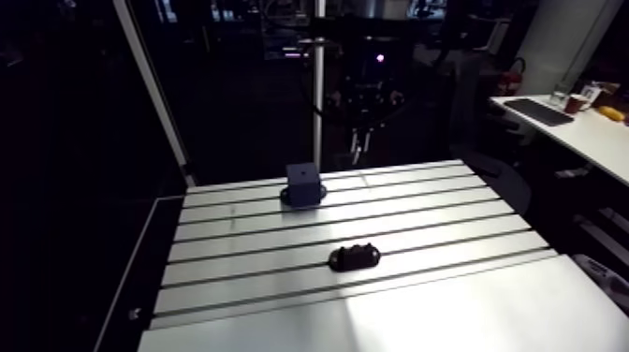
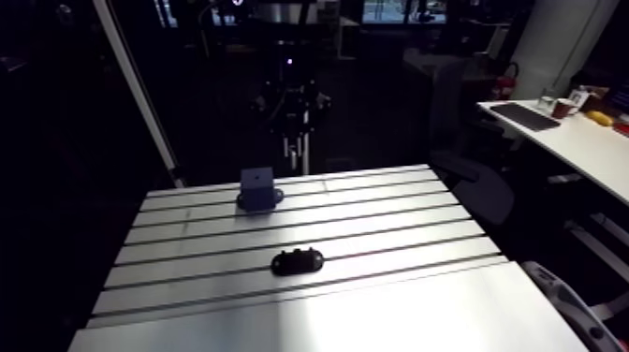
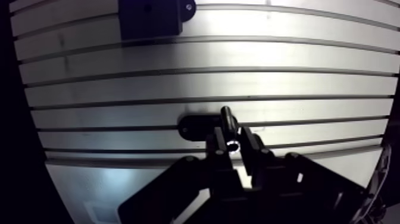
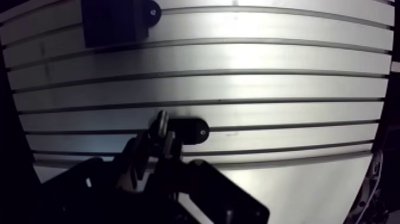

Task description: Pick up the M10 bolt and insert it into the hole until fully seated.

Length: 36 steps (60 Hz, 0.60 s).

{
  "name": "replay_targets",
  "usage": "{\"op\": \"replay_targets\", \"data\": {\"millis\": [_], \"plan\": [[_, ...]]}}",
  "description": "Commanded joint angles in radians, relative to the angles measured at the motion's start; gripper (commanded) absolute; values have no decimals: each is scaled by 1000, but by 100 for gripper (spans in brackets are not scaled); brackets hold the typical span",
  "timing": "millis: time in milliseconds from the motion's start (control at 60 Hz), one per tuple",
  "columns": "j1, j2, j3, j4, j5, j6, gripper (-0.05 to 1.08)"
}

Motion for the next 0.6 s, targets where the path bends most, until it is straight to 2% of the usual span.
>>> {"op": "replay_targets", "data": {"millis": [17,200,400,600], "plan": [[51,63,-141,136,-2,34,108],[57,95,-198,186,-2,52,108],[58,119,-228,197,-1,54,108],[88,191,-297,223,4,76,108]]}}
